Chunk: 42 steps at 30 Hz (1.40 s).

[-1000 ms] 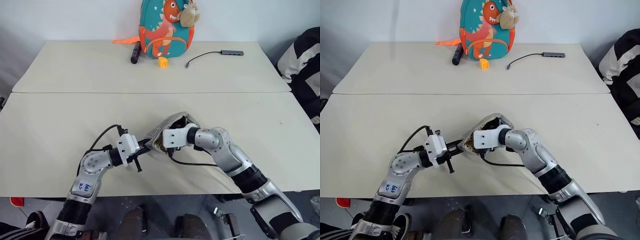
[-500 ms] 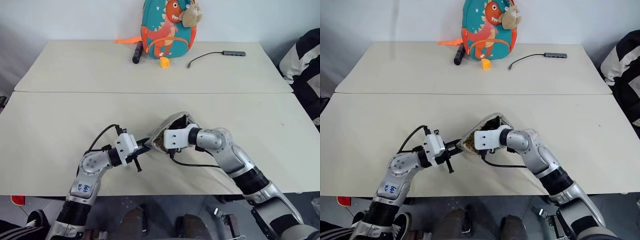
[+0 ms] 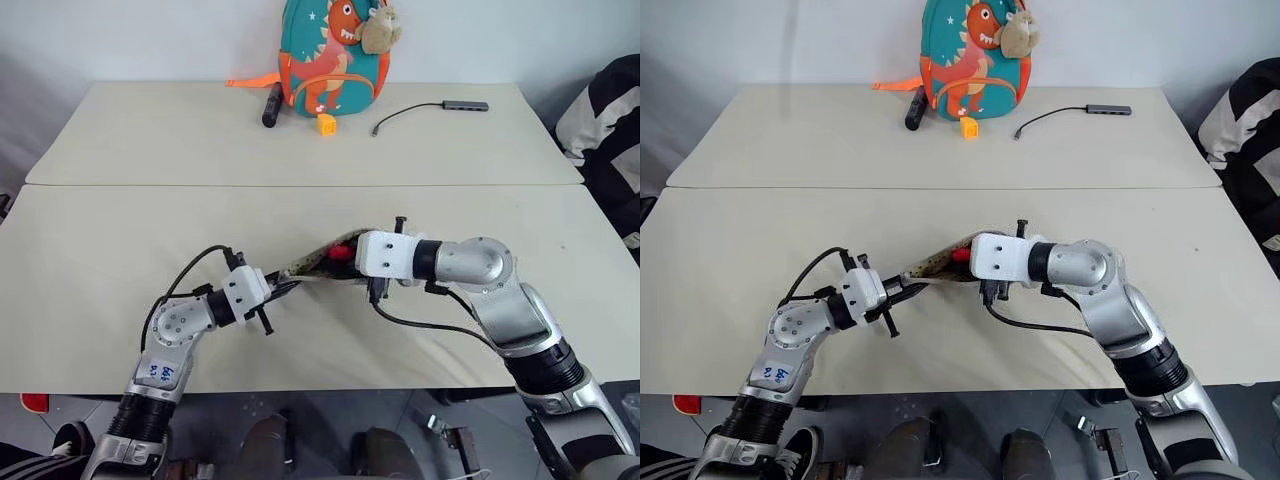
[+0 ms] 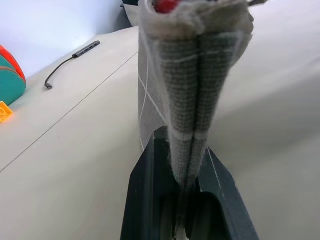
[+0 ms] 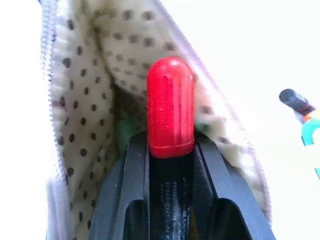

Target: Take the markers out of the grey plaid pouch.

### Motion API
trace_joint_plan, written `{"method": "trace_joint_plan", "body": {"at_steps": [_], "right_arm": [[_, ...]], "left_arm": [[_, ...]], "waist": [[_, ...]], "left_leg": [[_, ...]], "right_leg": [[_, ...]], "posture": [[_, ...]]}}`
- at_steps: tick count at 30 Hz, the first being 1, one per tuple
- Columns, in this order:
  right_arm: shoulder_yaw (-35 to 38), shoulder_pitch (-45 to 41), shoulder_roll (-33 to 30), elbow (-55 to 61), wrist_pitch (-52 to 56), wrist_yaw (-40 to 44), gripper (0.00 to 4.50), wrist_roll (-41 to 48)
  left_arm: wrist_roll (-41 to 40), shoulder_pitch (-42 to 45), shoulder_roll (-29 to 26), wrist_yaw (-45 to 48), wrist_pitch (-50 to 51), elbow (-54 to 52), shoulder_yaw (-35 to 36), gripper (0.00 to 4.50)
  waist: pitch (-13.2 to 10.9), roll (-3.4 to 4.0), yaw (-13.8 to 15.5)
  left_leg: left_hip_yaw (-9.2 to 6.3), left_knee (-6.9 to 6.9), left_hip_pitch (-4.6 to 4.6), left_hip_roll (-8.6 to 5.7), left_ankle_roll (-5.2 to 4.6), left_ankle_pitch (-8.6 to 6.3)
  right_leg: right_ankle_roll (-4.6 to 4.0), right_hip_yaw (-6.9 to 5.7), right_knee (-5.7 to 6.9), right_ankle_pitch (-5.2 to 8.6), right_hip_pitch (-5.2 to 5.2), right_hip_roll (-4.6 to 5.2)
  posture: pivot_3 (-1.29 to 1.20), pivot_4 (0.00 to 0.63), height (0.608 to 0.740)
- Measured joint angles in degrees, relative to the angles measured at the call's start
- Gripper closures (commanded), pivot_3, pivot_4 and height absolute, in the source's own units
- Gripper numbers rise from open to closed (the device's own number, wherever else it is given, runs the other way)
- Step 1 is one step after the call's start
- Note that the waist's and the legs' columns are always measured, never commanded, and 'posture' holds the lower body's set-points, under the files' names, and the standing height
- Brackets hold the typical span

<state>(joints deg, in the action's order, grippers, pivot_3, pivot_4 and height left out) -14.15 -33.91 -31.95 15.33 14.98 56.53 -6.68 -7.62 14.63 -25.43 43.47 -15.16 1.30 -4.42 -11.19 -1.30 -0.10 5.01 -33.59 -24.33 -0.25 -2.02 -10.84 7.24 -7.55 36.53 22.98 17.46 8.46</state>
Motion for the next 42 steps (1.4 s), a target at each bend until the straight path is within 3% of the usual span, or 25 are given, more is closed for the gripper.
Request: {"method": "trace_joint_plan", "body": {"at_steps": [5,9,12,20,28,32,42], "right_arm": [[4.80,0.51,-1.18,2.59,2.10,3.58,3.83,10.26],[13.75,-3.58,1.26,3.10,14.20,1.40,3.83,24.28],[17.95,-7.95,-0.55,3.55,20.91,-1.36,3.83,29.16],[14.47,-6.85,-16.28,-8.60,30.24,-6.89,3.83,21.16],[12.16,0.03,-15.54,-18.35,35.17,-13.63,3.83,17.39],[15.16,-0.05,-13.54,-23.04,34.23,-16.82,3.83,17.07],[17.53,-0.60,-10.00,-28.21,34.58,-19.73,0.59,18.16]], "left_arm": [[0.39,0.79,-0.56,-0.36,-1.05,1.95,0.64,4.50],[-0.14,0.89,-1.44,-0.45,-1.77,3.33,2.38,4.50],[-1.31,0.94,-1.29,-0.59,-1.60,4.02,3.54,4.50],[-3.28,0.52,-1.31,0.55,-2.38,5.94,4.55,4.50],[-3.39,0.56,-0.74,1.12,-2.76,6.06,4.44,4.50],[-3.39,0.54,-0.42,1.15,-2.85,6.05,4.46,4.50],[-3.39,0.51,-0.25,1.22,-3.01,6.05,4.46,4.50]], "waist": [[0.00,0.00,0.01],[-0.03,0.05,-0.30],[-0.03,0.05,-0.16],[-0.03,0.05,0.07],[-0.04,0.06,-0.03],[-0.03,0.04,0.10],[-0.08,0.14,0.00]], "left_leg": [[-0.01,-0.01,-0.01,0.00,-0.02,-0.01],[0.00,-0.01,-0.01,0.05,0.00,0.00],[-0.07,0.00,0.00,0.06,0.03,-0.04],[0.05,-0.08,-0.15,0.00,-0.10,-0.12],[0.14,-0.13,-0.17,0.03,-0.12,-0.12],[0.10,-0.24,-0.17,0.03,-0.14,-0.13],[0.12,-0.22,-0.18,0.04,-0.15,-0.14]], "right_leg": [[0.00,-0.02,-0.02,0.00,-0.03,0.02],[-0.02,0.00,0.00,-0.01,0.00,0.05],[-0.04,-0.01,-0.01,-0.02,0.00,0.08],[0.03,-0.03,-0.15,-0.06,0.04,0.12],[0.04,-0.04,-0.15,-0.06,0.04,0.08],[0.07,-0.07,-0.15,-0.07,-0.04,0.08],[0.08,-0.04,-0.13,-0.08,0.02,0.08]], "posture": [[0.00,0.150,0.740],[0.00,0.150,0.740],[0.00,0.150,0.740],[0.00,0.150,0.740],[0.00,0.150,0.740],[0.00,0.150,0.740],[0.00,0.150,0.740]]}}
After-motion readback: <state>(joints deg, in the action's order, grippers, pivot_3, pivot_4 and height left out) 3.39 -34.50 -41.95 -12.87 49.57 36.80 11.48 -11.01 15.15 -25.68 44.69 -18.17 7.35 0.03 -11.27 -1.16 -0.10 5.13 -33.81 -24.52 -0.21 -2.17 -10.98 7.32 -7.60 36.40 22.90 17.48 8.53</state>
